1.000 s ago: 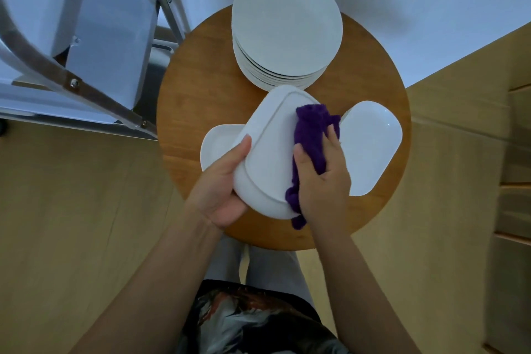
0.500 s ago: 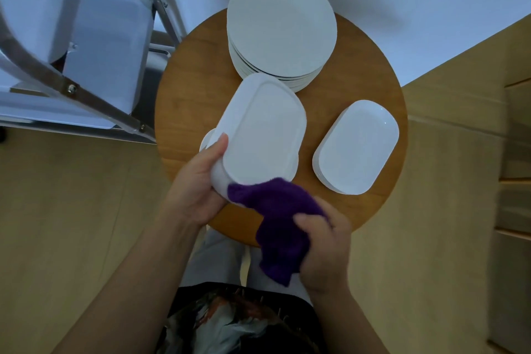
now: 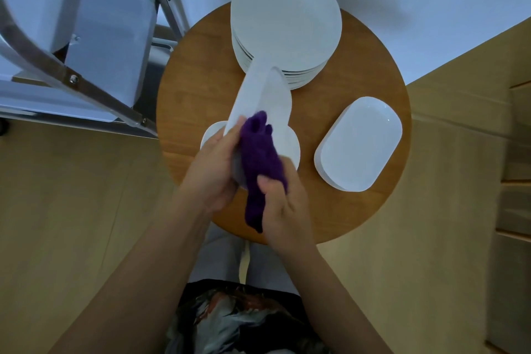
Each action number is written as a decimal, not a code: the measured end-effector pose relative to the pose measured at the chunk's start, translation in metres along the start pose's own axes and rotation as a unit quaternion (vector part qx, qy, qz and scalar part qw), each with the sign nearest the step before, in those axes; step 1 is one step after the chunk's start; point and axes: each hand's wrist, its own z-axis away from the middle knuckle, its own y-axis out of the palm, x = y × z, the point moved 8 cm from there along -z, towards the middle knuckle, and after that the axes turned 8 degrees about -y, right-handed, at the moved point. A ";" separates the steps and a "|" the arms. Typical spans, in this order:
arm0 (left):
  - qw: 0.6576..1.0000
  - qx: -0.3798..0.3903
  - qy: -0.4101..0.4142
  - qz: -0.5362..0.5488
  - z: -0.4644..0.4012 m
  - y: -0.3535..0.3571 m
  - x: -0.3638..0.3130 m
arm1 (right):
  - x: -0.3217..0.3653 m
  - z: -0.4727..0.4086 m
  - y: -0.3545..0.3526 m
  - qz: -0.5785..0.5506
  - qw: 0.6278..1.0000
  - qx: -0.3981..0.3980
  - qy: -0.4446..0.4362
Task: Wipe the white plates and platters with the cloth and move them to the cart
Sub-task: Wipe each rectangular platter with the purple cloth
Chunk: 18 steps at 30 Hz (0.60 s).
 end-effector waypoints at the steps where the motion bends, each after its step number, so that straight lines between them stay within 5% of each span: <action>1: 1.000 -0.017 0.003 -0.005 0.000 -0.005 -0.003 | -0.005 0.008 0.000 -0.006 1.000 0.011 0.010; 3: 0.999 -0.025 0.022 -0.035 0.003 -0.011 -0.009 | -0.018 0.017 -0.013 -0.018 0.997 -0.017 0.076; 7: 0.983 0.027 0.099 -0.155 0.018 -0.004 -0.019 | -0.044 0.024 -0.063 -0.118 0.941 -0.214 0.234; 11: 0.898 0.035 0.191 -0.394 0.030 0.015 -0.011 | -0.040 -0.002 -0.077 -0.285 0.902 -0.236 0.224; 13: 0.827 0.038 0.224 -0.514 0.031 0.024 -0.002 | -0.029 -0.019 -0.075 -0.301 0.909 -0.194 0.215; 16: 0.651 0.042 0.216 -0.726 0.022 0.026 0.020 | -0.030 -0.024 -0.078 -0.248 0.914 -0.191 0.258; 18: 0.569 0.022 0.207 -0.796 0.015 0.018 0.024 | -0.041 -0.016 -0.083 -0.204 0.906 -0.222 0.296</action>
